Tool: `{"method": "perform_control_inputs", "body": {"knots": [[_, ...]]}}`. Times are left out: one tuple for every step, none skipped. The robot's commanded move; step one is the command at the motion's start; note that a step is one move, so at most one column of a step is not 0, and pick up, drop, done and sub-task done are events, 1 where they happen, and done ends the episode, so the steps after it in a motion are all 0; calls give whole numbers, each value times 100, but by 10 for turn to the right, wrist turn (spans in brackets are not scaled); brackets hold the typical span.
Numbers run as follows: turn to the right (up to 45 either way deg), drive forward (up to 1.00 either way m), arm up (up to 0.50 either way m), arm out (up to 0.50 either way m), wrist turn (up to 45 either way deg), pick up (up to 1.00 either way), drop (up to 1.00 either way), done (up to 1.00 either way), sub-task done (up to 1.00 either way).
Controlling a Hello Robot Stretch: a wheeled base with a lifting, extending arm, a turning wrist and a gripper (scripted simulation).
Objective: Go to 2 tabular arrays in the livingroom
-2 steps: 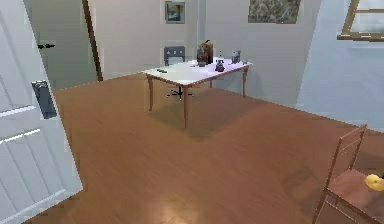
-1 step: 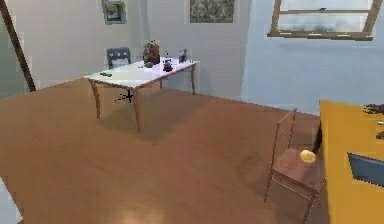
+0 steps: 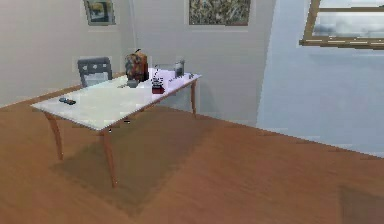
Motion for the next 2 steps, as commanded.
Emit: {"method": "perform_control_inputs", "body": {"knots": [[30,0,0,0,0,0,0,0,0],[-30,0,0,0,0,0,0,0,0]]}}
